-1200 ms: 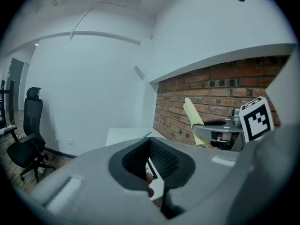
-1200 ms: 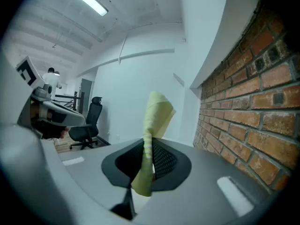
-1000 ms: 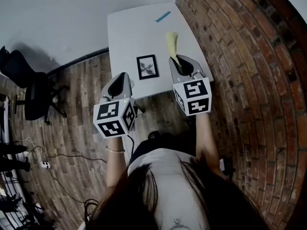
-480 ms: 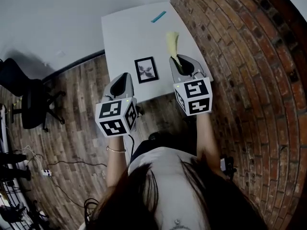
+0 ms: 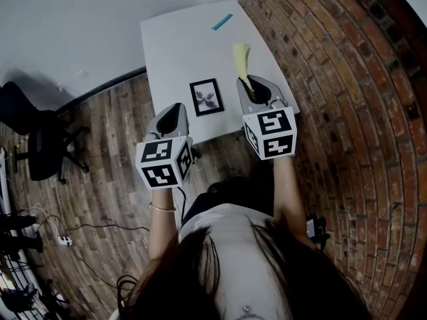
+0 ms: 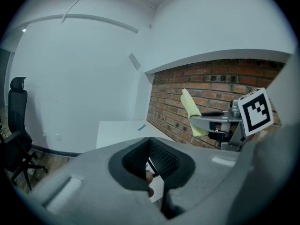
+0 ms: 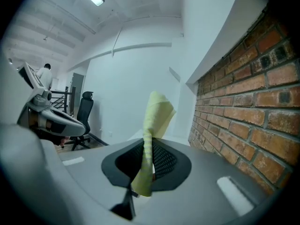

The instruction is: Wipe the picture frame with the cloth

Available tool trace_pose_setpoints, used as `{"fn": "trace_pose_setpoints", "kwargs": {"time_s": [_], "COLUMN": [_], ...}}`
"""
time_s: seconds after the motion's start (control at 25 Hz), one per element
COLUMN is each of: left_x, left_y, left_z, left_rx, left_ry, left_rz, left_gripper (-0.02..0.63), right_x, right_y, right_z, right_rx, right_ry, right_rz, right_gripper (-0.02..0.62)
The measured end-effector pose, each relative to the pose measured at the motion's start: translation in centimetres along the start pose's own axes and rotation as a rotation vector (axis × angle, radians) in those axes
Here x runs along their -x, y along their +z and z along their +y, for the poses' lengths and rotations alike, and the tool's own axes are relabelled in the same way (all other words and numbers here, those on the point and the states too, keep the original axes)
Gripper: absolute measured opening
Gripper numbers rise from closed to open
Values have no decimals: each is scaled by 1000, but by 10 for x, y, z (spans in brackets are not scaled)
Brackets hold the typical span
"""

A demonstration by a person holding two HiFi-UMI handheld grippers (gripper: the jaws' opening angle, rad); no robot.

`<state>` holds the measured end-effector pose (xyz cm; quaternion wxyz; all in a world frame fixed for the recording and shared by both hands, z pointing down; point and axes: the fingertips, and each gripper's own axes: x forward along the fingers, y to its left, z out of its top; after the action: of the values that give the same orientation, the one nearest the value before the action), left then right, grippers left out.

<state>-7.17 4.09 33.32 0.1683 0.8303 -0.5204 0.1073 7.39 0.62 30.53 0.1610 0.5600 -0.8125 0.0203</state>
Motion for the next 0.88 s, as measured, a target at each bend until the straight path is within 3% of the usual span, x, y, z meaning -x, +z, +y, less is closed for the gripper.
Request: {"fn": "trace_pose_setpoints", "kwargs": {"time_s": [0.4,0.88], "left_x": [-26,-72], "left_y": [-23,-49], "left_z": [11,28], "left_rx": [13,35], "left_ry": [26,70], "left_rz": [83,186], "left_gripper": [0,0], "right_x": [-23,-82], "right_y": [-10,-13], "right_z": [-3,-12], "right_rx": [11,21], "right_ry": [32,131], "right_rz": [30,50], "right_gripper": [34,34]}}
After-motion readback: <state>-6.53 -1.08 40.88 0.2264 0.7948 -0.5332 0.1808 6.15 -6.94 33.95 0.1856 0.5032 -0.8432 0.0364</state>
